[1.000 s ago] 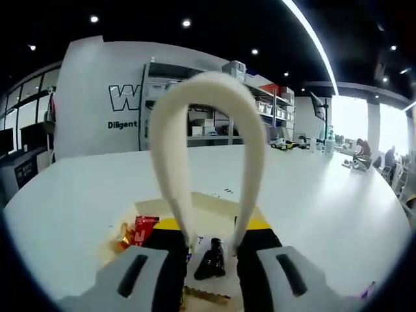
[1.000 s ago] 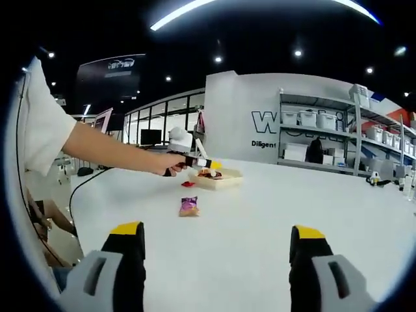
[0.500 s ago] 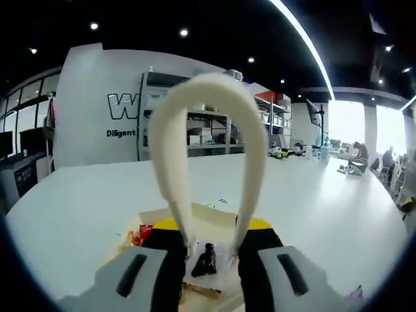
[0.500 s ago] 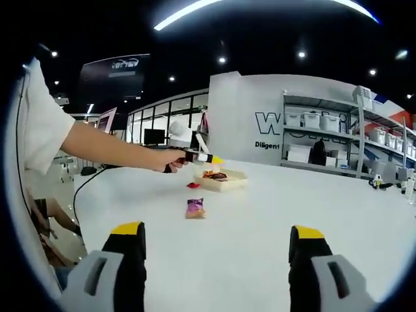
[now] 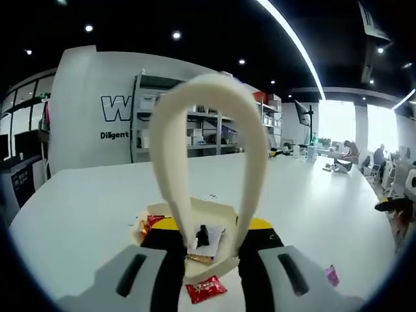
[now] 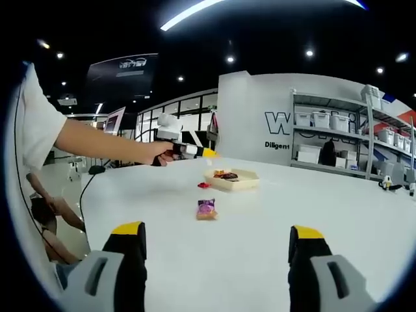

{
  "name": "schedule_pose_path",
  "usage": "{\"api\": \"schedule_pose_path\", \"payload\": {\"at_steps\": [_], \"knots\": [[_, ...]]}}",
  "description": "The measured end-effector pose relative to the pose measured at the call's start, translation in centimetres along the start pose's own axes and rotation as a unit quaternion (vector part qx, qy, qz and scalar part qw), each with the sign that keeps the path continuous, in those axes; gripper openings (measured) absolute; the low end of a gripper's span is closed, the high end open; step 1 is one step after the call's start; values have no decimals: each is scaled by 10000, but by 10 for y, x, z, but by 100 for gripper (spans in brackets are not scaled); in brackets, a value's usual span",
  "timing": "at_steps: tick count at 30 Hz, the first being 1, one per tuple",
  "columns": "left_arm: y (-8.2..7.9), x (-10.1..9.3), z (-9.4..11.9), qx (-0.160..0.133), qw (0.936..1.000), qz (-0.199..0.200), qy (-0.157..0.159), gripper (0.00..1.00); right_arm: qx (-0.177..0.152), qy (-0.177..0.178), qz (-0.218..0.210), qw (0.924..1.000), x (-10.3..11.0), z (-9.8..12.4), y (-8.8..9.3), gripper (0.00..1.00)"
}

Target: Place the target food into the container with the food tongs after gripping and lifting it, then release it inside without dropping or visibly crushing the food.

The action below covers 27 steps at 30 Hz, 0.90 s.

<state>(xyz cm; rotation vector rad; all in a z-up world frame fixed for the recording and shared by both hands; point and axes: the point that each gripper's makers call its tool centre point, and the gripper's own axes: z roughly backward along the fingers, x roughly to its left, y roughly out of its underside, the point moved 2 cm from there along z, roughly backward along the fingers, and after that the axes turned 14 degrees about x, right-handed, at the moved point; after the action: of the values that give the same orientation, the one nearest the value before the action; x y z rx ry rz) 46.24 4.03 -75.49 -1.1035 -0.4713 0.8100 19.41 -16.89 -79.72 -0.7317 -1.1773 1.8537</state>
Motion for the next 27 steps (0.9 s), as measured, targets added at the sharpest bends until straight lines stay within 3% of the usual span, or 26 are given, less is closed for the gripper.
{"api": "schedule_pose_path", "payload": {"at_steps": [7,13,15,18,21,27], "knots": [[30,2,15,34,9999,129,-16,28,-83,-108,44,9999,11,-2,-4,88],[54,5,16,83,9996,283,-32,28,-48,-155,81,9998,16,-2,-2,88],[56,10,16,16,9996,169,-208,28,-14,-147,73,9999,16,-1,0,88],[59,18,12,19,9992,316,-227,29,-4,-112,48,9999,14,2,1,87],[61,29,8,-13,9983,344,-471,28,0,-40,59,10000,12,5,1,87],[66,33,-2,-27,9972,686,-299,29,78,44,49,9999,10,7,4,86]]}}
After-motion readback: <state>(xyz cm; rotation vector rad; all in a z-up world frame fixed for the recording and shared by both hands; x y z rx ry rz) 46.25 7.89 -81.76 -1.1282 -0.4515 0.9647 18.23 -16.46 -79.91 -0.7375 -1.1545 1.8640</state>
